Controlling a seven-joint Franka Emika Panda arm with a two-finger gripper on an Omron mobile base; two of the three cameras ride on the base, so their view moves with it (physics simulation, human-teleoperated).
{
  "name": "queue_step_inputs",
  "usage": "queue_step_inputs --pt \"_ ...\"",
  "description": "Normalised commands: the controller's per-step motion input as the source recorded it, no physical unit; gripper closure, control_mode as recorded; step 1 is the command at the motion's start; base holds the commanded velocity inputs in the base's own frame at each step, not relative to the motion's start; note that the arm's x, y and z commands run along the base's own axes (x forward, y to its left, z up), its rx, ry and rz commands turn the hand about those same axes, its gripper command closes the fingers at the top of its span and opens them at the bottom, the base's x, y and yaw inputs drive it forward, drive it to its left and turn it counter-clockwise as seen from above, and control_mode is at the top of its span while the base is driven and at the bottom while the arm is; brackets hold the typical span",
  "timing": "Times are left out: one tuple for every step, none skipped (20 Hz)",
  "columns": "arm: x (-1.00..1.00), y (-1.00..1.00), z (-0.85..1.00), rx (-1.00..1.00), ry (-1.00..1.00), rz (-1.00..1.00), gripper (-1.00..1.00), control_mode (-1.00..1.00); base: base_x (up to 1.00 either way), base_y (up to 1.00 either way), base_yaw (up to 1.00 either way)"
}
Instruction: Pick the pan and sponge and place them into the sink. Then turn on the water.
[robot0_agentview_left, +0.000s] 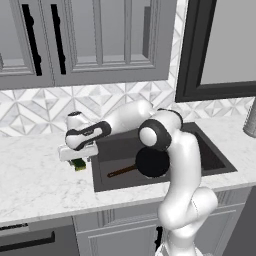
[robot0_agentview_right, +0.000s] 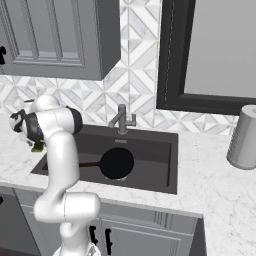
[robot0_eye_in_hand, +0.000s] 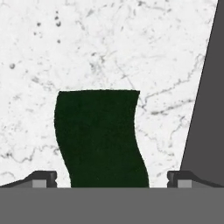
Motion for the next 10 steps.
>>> queue_step_inputs --pt "0.0 0.1 -0.09 0.0 0.0 0.0 -1.0 -1.0 0.0 0.0 0.0" --pt "0.0 0.09 -0.14 0.0 0.0 0.0 -1.0 -1.0 0.0 0.0 0.0" --pt "0.0 0.04 -0.15 0.0 0.0 0.0 -1.0 -1.0 0.0 0.0 0.0" --pt "0.0 0.01 -0.21 0.0 0.0 0.0 -1.0 -1.0 0.0 0.0 0.0" --pt "0.01 0.0 -0.26 0.0 0.0 0.0 -1.0 -1.0 0.0 0.0 0.0" --pt "0.05 0.0 -0.27 0.0 -0.01 0.0 -1.0 -1.0 0.0 0.0 0.0" --pt "0.06 0.0 -0.28 0.0 -0.01 0.0 -1.0 -1.0 0.0 0.0 0.0" --pt "0.07 0.0 -0.31 0.0 -0.01 0.0 -1.0 -1.0 0.0 0.0 0.0" --pt "0.0 0.0 -0.34 0.0 -0.03 0.0 -1.0 -1.0 0.0 0.0 0.0" --pt "0.01 0.0 -0.3 0.0 -0.02 0.0 -1.0 -1.0 0.0 0.0 0.0"
